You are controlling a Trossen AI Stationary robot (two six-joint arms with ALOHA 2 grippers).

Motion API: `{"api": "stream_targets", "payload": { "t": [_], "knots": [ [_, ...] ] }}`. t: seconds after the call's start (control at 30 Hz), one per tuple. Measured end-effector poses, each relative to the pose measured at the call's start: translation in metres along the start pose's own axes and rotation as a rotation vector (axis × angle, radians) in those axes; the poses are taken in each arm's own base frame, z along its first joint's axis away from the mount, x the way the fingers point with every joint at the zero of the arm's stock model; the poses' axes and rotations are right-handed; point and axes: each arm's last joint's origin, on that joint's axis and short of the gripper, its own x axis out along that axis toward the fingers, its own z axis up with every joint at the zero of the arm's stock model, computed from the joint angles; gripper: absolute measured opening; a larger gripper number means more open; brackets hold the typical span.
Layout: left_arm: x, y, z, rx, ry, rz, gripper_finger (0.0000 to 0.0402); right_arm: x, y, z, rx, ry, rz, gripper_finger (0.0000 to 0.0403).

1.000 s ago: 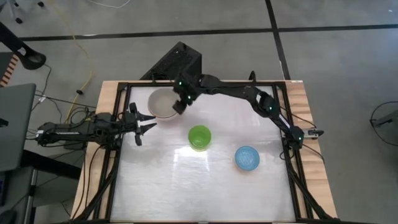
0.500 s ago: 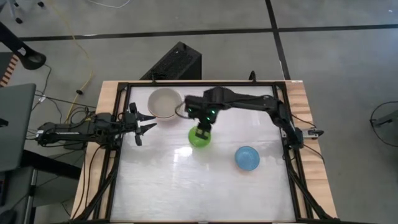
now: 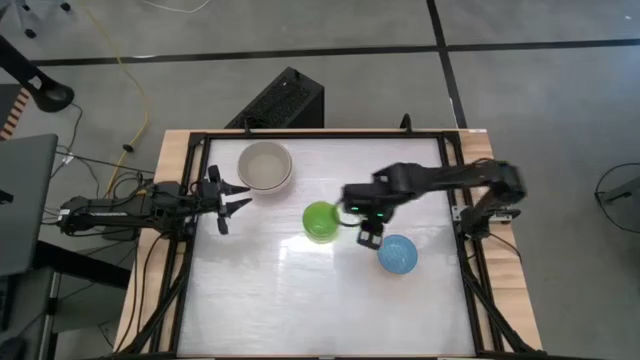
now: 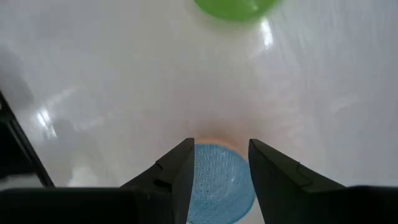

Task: Nest bowls inside each other
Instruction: Stack the blue bowl on top of the gray bowl

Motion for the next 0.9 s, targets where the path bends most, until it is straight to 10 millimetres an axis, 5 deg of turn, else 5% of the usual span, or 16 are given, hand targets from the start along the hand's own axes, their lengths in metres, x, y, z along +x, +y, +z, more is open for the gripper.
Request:
{"api": "stream_targets", "payload": {
  "t": [0.27, 0.43, 0.9],
  "knots": [
    [0.000, 0.000, 0.000, 0.000, 0.001, 0.001, 0.0128, 0.043, -0.034, -0.087, 0.286, -0.089, 0.076, 0.0170],
    [0.000, 0.000, 0.000, -0.001, 0.001, 0.001, 0.0128, 0.064, -0.046, -0.123, 0.425, -0.067, 0.064, 0.0170],
    [0.000, 0.000, 0.000, -0.022, 0.001, 0.001, 0.0128, 0.097, -0.046, -0.136, 0.384, -0.045, -0.022, 0.0170]
  ]
}}
